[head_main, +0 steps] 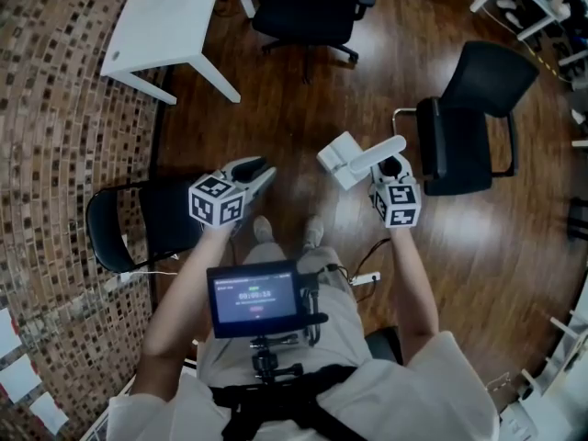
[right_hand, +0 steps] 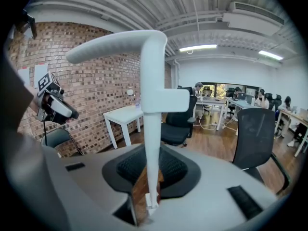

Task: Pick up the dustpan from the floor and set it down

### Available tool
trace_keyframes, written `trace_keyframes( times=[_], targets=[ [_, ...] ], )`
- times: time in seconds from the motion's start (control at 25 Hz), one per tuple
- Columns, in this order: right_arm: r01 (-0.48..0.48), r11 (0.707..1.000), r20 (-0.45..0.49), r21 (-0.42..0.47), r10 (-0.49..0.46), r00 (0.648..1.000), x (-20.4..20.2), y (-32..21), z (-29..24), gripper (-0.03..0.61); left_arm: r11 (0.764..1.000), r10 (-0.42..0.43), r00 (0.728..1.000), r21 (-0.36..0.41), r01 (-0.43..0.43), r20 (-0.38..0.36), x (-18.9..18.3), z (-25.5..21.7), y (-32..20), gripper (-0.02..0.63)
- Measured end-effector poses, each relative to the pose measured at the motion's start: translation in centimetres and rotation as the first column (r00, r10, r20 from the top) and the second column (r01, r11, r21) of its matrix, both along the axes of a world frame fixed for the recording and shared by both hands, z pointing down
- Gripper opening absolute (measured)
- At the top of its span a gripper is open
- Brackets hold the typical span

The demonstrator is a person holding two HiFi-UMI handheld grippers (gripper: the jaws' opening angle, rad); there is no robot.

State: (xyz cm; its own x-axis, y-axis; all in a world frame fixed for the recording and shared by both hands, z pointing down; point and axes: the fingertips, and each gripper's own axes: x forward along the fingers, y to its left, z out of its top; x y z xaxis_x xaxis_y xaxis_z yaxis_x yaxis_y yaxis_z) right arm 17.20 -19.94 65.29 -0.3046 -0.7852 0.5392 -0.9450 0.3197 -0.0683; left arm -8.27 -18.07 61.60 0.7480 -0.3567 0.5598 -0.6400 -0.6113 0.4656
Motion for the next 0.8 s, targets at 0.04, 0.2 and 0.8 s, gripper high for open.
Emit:
trace_keyframes(
  times=[0.04, 0.2, 0.8],
  targets=[
    [-0.001, 1.0, 0.003, 0.005, 0.001, 1.0, 0.3, -0.6, 0.2, 0.106, 1.0, 0.002, 1.0, 0.0, -0.002, 0.002, 0.3, 0.1, -0.4, 0.129],
    [0.009, 1.0, 0.007, -0.022, -0.009, 1.0, -0.2, -1.2, 2.1, 0.106, 1.0, 0.007, 1.0, -0.017, -0.007, 0.015, 0.3, 1.0, -0.8, 0.128],
    [0.05, 0.991, -0.032, -0.123, -0.054, 0.998, -0.2, -1.8, 11.9, 0.106, 0.997, 0.022, 0.998, -0.076, -0.018, 0.057, 1.9, 4.9, -0.5, 0.128]
  ],
)
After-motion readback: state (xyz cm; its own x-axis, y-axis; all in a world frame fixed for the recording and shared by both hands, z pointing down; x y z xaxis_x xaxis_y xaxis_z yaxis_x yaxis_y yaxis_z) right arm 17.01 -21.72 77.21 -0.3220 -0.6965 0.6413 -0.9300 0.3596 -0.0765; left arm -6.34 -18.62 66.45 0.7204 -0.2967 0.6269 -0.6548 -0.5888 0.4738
